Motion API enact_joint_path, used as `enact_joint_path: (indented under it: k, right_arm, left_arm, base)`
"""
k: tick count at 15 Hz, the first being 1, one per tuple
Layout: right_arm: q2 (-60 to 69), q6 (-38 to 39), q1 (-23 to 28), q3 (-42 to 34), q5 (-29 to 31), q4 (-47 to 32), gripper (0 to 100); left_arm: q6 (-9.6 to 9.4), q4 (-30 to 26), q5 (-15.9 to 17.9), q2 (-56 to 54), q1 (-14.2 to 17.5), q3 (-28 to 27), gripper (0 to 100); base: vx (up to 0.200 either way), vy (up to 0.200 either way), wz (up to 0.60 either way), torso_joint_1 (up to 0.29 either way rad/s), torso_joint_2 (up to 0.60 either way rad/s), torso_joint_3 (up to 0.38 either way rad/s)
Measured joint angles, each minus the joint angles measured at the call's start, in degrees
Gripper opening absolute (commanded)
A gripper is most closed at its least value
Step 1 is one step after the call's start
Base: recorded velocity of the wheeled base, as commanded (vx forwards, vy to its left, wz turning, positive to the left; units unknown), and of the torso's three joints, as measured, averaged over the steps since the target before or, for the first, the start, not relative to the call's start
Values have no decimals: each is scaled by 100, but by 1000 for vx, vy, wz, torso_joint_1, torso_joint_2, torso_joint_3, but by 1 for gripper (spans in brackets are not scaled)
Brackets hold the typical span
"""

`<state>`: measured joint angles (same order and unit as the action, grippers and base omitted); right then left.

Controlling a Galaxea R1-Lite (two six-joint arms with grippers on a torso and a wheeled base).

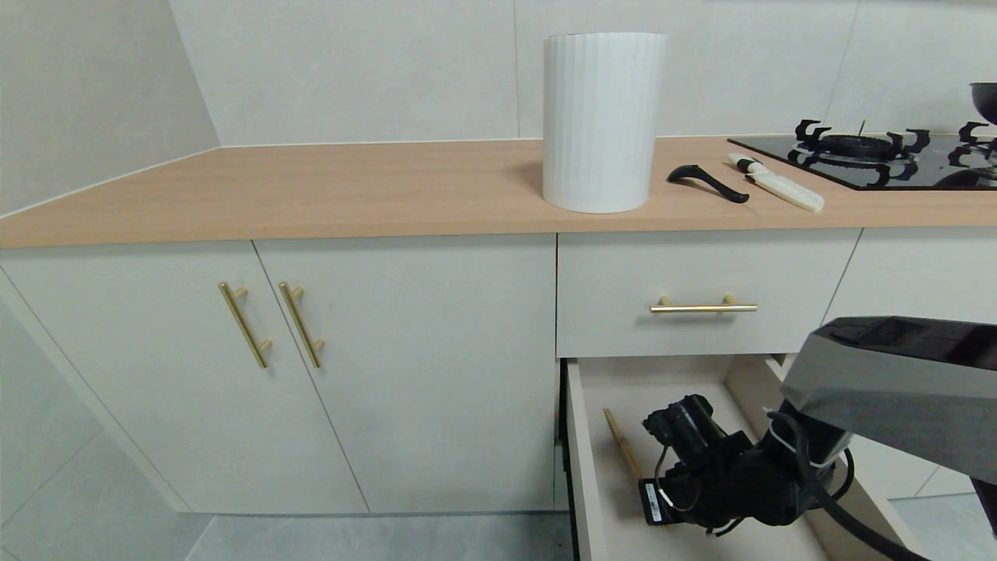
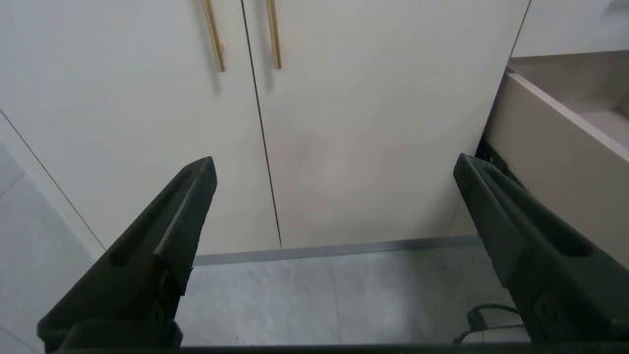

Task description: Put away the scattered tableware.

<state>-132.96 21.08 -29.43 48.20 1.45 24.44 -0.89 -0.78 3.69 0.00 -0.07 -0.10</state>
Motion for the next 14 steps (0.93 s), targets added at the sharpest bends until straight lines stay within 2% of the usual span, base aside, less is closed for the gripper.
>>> enact_joint_path:
  k: [10, 14]
  right_arm:
    - [11, 2, 0, -7, -20, -22, 100]
    - [433, -9, 24, -112, 40, -26, 100]
  left_arm:
    - [0, 0, 0, 0, 0, 0, 100]
    - [0, 0, -2, 0, -2, 0, 100]
  base:
    - [0, 0, 0, 0, 0, 0]
    - [0, 0, 0, 0, 0, 0]
